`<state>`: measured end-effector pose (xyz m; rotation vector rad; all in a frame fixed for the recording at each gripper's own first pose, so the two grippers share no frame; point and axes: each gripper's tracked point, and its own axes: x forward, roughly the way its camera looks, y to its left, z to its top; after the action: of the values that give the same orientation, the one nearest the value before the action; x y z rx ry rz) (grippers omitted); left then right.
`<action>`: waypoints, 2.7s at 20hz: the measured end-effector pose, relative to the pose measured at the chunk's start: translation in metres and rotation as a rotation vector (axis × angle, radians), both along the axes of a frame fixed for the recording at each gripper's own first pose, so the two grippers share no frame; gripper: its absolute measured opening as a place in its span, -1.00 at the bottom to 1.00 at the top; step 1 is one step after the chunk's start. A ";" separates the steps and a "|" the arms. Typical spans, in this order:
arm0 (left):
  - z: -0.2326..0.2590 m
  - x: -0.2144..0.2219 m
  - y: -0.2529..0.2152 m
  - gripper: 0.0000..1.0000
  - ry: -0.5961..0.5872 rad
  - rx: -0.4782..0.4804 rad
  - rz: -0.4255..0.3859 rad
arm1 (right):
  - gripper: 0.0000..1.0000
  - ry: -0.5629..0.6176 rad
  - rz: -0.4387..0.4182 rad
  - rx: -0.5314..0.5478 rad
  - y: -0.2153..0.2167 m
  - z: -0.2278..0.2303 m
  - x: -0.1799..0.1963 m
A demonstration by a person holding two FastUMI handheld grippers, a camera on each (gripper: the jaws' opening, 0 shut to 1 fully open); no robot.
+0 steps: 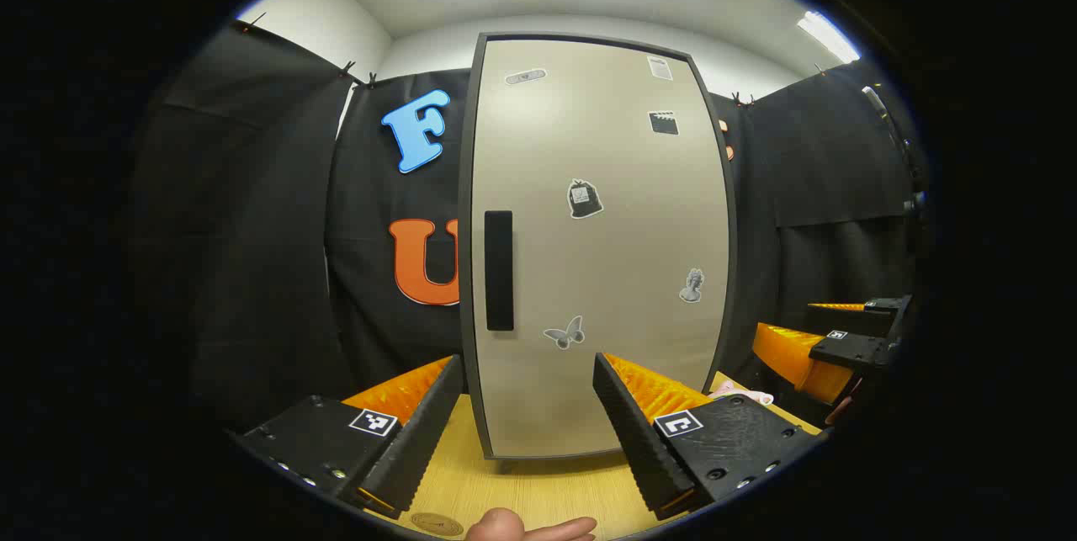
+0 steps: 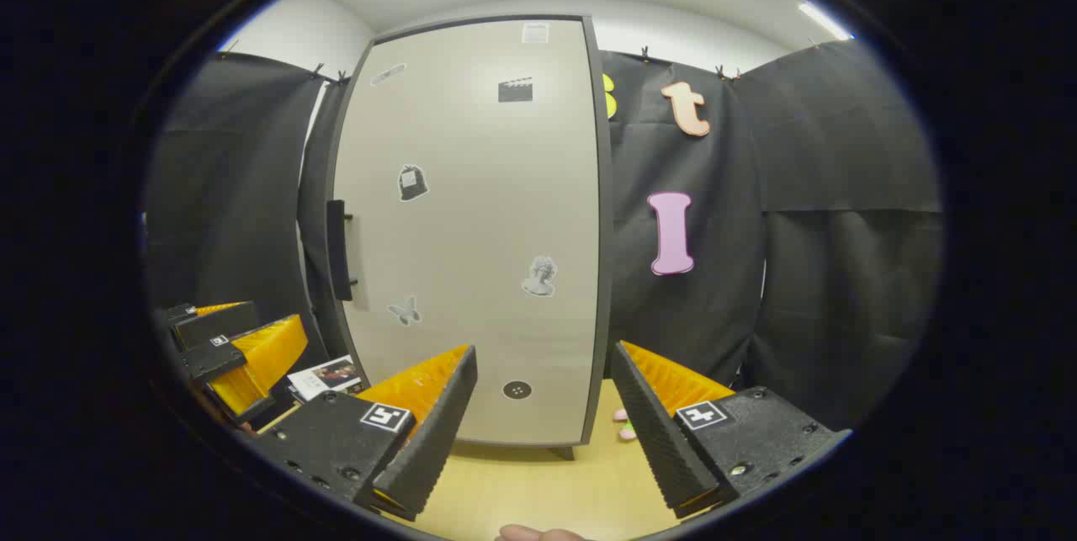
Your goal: Open the cabinet door with the right hand, grasp the bottle in the cabinet with the left hand and place it on the coaster, then close the cabinet door with the right hand.
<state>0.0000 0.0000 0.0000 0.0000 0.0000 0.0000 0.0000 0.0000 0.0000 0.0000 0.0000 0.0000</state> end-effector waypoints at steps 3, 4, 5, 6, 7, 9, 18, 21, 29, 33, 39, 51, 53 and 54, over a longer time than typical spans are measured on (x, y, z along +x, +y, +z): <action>0.001 0.000 0.000 0.89 -0.001 -0.003 0.002 | 0.93 0.001 0.004 -0.001 0.001 0.000 0.000; -0.001 0.000 0.001 0.90 0.002 -0.004 0.003 | 0.93 0.001 0.005 -0.001 0.001 0.000 0.000; -0.001 0.000 0.001 0.90 0.003 -0.004 0.004 | 0.93 0.002 0.005 -0.001 0.002 0.000 0.000; -0.001 0.000 0.001 0.90 0.004 -0.004 0.004 | 0.93 0.002 0.006 -0.002 0.002 0.000 0.000; -0.002 0.000 0.001 0.90 0.006 -0.003 0.004 | 0.93 0.002 0.007 -0.002 0.002 0.000 0.000; -0.002 -0.002 0.000 0.90 0.009 -0.004 0.004 | 0.93 0.004 0.008 -0.001 0.002 0.000 0.000; -0.005 -0.002 -0.001 0.90 0.016 0.005 0.001 | 0.99 0.009 0.017 0.004 0.004 -0.002 0.001; -0.004 0.000 -0.001 0.90 0.013 0.004 -0.001 | 0.93 0.009 0.017 0.003 0.005 -0.001 0.002; -0.012 0.002 0.001 0.90 0.025 -0.005 -0.006 | 0.99 0.002 0.022 -0.009 0.010 0.002 0.011; -0.018 -0.007 0.002 0.90 0.020 0.000 -0.011 | 0.99 -0.018 0.060 -0.030 0.026 0.013 0.020; -0.038 -0.040 0.010 0.90 0.023 0.027 -0.014 | 0.93 -0.050 0.159 -0.065 0.074 0.033 0.041; -0.093 -0.133 0.094 0.92 0.141 -0.013 0.191 | 0.99 -0.015 0.406 -0.108 0.212 0.023 0.085; -0.094 -0.151 0.111 0.92 0.137 0.005 0.240 | 0.99 -0.019 0.429 -0.129 0.228 0.021 0.095; -0.098 -0.156 0.121 0.92 0.142 0.013 0.259 | 0.99 -0.018 0.435 -0.141 0.236 0.020 0.100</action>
<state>-0.1559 0.1208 -0.0977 0.0135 0.1419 0.2586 0.1003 0.2358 0.0195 -0.1411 -0.0178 0.4351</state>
